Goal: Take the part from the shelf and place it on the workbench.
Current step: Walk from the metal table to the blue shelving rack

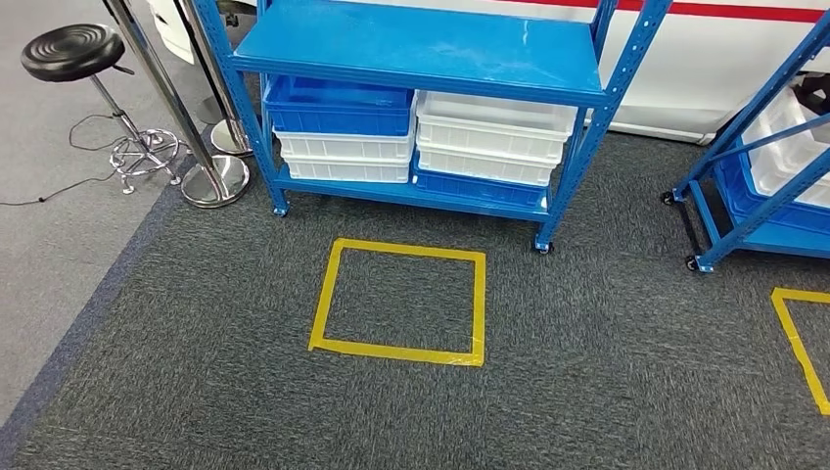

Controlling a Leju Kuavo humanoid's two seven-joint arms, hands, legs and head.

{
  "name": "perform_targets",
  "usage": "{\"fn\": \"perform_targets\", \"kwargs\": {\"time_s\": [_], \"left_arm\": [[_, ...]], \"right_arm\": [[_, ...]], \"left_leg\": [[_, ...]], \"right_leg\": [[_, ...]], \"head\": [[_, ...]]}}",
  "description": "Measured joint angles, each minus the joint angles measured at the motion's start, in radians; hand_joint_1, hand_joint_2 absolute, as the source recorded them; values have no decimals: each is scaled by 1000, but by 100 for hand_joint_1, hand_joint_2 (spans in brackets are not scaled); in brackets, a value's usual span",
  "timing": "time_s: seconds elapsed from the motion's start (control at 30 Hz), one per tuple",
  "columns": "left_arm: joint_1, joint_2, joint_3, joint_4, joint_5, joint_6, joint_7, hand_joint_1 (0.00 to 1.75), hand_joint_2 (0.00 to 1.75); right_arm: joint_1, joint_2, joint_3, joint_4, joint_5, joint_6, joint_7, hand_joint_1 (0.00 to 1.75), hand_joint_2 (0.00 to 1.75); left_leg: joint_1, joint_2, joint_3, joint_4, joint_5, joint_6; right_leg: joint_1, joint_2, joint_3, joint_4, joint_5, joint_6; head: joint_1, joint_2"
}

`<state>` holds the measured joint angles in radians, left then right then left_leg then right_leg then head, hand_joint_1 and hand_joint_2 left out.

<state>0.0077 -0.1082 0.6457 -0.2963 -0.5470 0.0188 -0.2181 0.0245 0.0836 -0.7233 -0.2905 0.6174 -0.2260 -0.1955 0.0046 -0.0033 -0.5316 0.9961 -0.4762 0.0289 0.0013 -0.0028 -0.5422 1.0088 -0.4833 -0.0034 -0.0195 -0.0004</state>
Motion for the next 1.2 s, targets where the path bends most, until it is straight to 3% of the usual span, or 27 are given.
{"fn": "perform_targets", "kwargs": {"time_s": [0.13,0.17,0.27,0.3,0.33,0.37,0.43,0.5,0.63,0.7,0.77,0.8,0.83,0.87,0.97,1.0,1.07,1.13,1.2], "left_arm": [[5,13,-71,-20,63,0,25,0,0],[10,16,-89,-22,79,-1,31,0,0],[37,23,-142,-23,129,-1,52,0,0],[50,25,-158,-22,145,-2,59,0,0],[64,28,-174,-20,160,-3,65,0,0],[77,30,-190,-17,173,-3,71,0,0],[100,36,-221,-9,201,-4,82,0,0],[118,40,-256,-2,231,-5,93,0,0],[138,50,-329,-1,294,-7,117,0,0],[133,55,-365,-13,325,-8,128,0,0],[121,60,-396,-34,353,-10,138,0,0],[112,62,-410,-48,365,-11,143,0,0],[103,64,-423,-63,376,-11,147,0,0],[92,66,-434,-80,387,-12,151,0,0],[59,68,-470,-134,416,-14,161,0,0],[50,69,-483,-148,427,-15,166,0,0],[43,73,-510,-164,453,-15,176,0,0],[53,79,-536,-166,480,-16,188,0,0],[80,83,-556,-153,500,-16,197,0,0]], "right_arm": [[19,-8,80,0,-71,26,22,0,0],[21,-10,101,-2,-90,33,28,0,0],[20,-16,162,-17,-144,53,44,0,0],[18,-18,181,-26,-161,59,49,0,0],[15,-19,200,-37,-178,66,54,0,0],[11,-21,217,-48,-194,72,59,0,0],[3,-23,252,-72,-226,83,69,0,0],[-2,-28,292,-94,-259,95,79,0,0],[3,-40,374,-114,-330,121,102,0,0],[21,-44,413,-113,-366,134,114,0,0],[49,-45,446,-102,-397,145,125,0,0],[65,-46,461,-93,-410,150,130,0,0],[82,-47,474,-81,-423,155,134,0,0],[99,-48,488,-68,-435,159,139,0,0],[148,-55,527,-28,-469,171,150,0,0],[159,-57,541,-19,-481,175,153,0,0],[172,-62,571,-10,-509,186,162,0,0],[173,-66,601,-17,-539,198,172,0,0],[156,-67,624,-41,-561,206,177,0,0]], "left_leg": [[1,2,-4,17,-18,-24],[1,2,-19,52,-42,-29],[7,2,-104,239,-137,-40],[8,2,-122,276,-144,-43],[9,2,-122,275,-131,-44],[9,2,-102,233,-100,-45],[10,3,-35,93,-32,-43],[9,2,2,13,-7,-33],[6,2,4,1,-1,-4],[9,4,2,-3,3,8],[7,4,-2,-2,4,12],[7,4,-2,-2,4,13],[6,3,-2,-2,3,12],[6,3,-1,-1,3,11],[5,2,4,0,-2,3],[4,3,4,0,-4,-2],[5,6,3,-1,-7,-15],[6,8,4,9,-17,-27],[7,7,-23,77,-63,-34]], "right_leg": [[-4,-2,8,-21,8,-12],[-8,-5,12,-29,11,-17],[-8,-7,13,-32,13,-23],[-7,-7,13,-31,12,-23],[-7,-7,14,-29,11,-22],[-7,-7,15,-26,9,-20],[-7,-6,15,-17,2,-13],[-3,-6,13,-9,-4,-3],[-6,-5,8,8,-18,17],[-10,-3,-26,88,-72,27],[-13,-1,-91,222,-140,33],[-13,-1,-114,269,-154,35],[-14,-1,-122,282,-147,35],[-14,-1,-109,252,-120,32],[-8,-1,-13,50,-21,13],[-4,-2,5,11,-8,8],[2,-2,10,-3,-7,1],[-4,-2,14,-13,-2,-9],[-10,-3,18,-25,4,-20]], "head": [[0,0],[0,0],[0,0],[0,0],[0,0],[0,0],[0,0],[0,0],[0,0],[0,0],[0,0],[0,0],[0,0],[0,0],[0,0],[0,0],[0,0],[0,0],[0,0]]}}
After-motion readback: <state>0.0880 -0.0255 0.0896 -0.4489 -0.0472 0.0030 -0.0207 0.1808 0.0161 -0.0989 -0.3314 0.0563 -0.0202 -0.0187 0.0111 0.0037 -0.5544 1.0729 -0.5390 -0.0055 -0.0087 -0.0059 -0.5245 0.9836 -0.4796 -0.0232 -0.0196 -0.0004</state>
